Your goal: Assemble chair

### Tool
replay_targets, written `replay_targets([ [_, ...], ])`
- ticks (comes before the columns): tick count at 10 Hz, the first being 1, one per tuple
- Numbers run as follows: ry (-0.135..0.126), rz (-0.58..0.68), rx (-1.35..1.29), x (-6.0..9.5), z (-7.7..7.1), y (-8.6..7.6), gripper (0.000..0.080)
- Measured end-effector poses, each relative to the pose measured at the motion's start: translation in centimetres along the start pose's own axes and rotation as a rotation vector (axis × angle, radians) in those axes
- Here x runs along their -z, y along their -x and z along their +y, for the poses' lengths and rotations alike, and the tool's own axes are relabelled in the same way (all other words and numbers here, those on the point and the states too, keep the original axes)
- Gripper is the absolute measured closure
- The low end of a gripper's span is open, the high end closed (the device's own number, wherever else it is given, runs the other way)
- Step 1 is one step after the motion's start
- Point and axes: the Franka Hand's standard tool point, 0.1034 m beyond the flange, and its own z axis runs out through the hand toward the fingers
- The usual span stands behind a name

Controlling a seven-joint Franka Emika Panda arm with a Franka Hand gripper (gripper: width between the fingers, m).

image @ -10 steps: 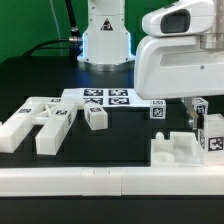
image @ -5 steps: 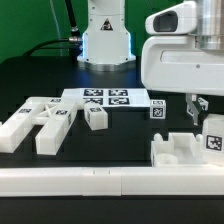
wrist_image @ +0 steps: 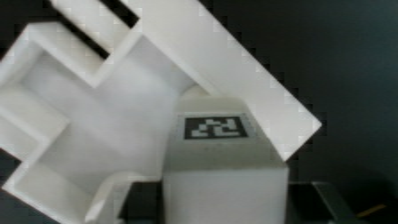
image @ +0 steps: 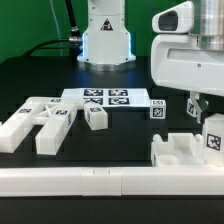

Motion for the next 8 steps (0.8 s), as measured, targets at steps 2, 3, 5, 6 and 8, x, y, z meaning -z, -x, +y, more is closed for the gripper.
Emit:
replay_targets([
  [2, 0.001, 0.003, 0.102, 0.02, 0.0, -0.03, 0.0248],
  [3, 0.005, 0.003, 0.181, 0.0, -0.11, 0.2, 0.017],
  [5, 0.003, 0.004, 0.433, 0.0, -0.13, 0.18, 0.0156],
  [6, 0.007, 0.005, 0.539, 0.01, -0.19, 0.25, 0.0151],
  [8, 0.012, 0.007, 0.742, -0.02, -0.18, 0.23, 0.015],
])
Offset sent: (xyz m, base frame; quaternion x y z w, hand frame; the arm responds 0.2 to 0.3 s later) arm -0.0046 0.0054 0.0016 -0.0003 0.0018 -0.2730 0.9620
